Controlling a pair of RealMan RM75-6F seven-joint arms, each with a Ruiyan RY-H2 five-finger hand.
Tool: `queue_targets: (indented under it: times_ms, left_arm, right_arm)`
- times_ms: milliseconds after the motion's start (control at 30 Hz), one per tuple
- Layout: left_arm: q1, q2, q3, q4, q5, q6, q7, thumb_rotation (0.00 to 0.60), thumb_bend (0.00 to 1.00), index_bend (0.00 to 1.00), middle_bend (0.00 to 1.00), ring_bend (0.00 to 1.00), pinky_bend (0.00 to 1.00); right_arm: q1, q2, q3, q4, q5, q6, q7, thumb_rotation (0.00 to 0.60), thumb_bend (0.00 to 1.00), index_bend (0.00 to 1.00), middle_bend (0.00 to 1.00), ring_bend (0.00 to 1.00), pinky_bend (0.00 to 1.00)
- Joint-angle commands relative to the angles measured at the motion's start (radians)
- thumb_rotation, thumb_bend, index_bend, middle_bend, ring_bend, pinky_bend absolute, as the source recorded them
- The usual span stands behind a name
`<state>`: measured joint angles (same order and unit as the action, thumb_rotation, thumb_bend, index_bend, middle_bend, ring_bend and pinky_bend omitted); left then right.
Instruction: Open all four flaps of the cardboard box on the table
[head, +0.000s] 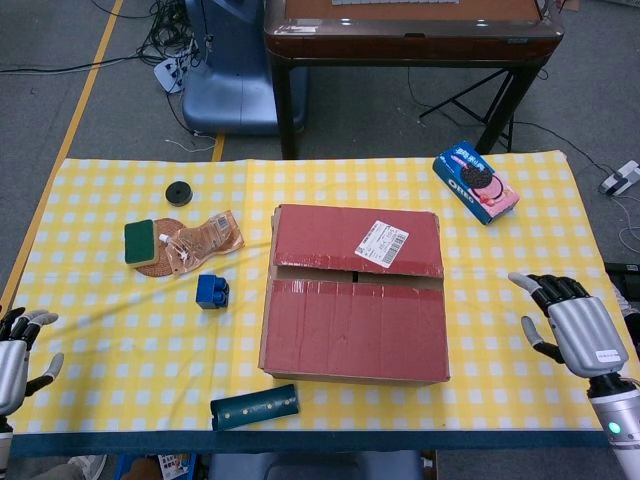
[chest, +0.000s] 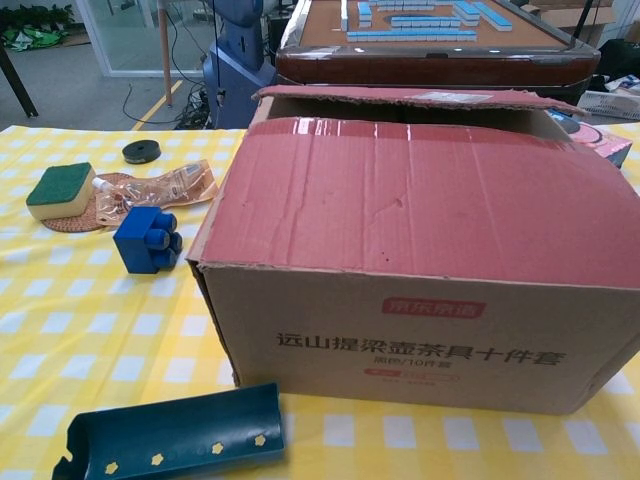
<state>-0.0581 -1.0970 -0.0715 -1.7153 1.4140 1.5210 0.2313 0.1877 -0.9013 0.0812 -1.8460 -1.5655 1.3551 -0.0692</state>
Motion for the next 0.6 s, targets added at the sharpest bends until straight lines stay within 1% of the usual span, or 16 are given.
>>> queue_targets:
  times_ms: [33,200,267,333,433,500,600]
  left_arm:
    - [0.001,0.001,0.001,-0.002,0.001,0.001,-0.001,0.6,0.33,0.34,0.26,0.14,0.0]
    - [0.002,0.001,0.002,0.0,0.0,0.001,-0.002,0.6,0.33,0.34,0.26,0.14,0.0]
    - [0.002,0.002,0.002,-0.001,0.0,0.001,-0.002,0.6,0.33,0.34,0.26,0.14,0.0]
    - [0.002,0.002,0.002,0.0,0.001,0.003,-0.003,0.6,0.33,0.34,0.26,0.14,0.0]
    - [0.002,0.001,0.001,0.003,-0.002,0.0,-0.005,0.6,0.33,0.34,0.26,0.14,0.0]
    - [0.002,0.001,0.001,0.006,-0.004,-0.001,-0.007,0.6,0.33,0.34,0.26,0.14,0.0]
    - [0.001,0.001,0.0,0.011,-0.009,-0.006,-0.011,0.6,0.33,0.34,0.26,0.14,0.0]
  right_arm:
    - [0.076,-0.004,0.031,-0.032,0.024,-0.094,-0.038,0.6,0.41,0.18,0.23,0.18,0.24]
    - [0.17,-0.048,0.073,-0.02,0.061,-0.191,-0.064,0.6,0.38,0.17,0.2,0.15,0.22]
    - [0.21,-0.073,0.089,-0.01,0.084,-0.233,-0.074,0.6,0.35,0.14,0.18,0.13,0.2]
    - [0.246,-0.106,0.105,0.011,0.103,-0.264,-0.076,0.6,0.32,0.08,0.15,0.11,0.16]
    - [0.29,-0.149,0.122,0.045,0.136,-0.305,-0.073,0.6,0.28,0.01,0.1,0.07,0.13]
    - [0.312,-0.169,0.129,0.058,0.157,-0.327,-0.072,0.6,0.25,0.0,0.07,0.05,0.11]
    - [0.343,-0.193,0.137,0.074,0.184,-0.356,-0.078,0.6,0.25,0.0,0.06,0.04,0.11]
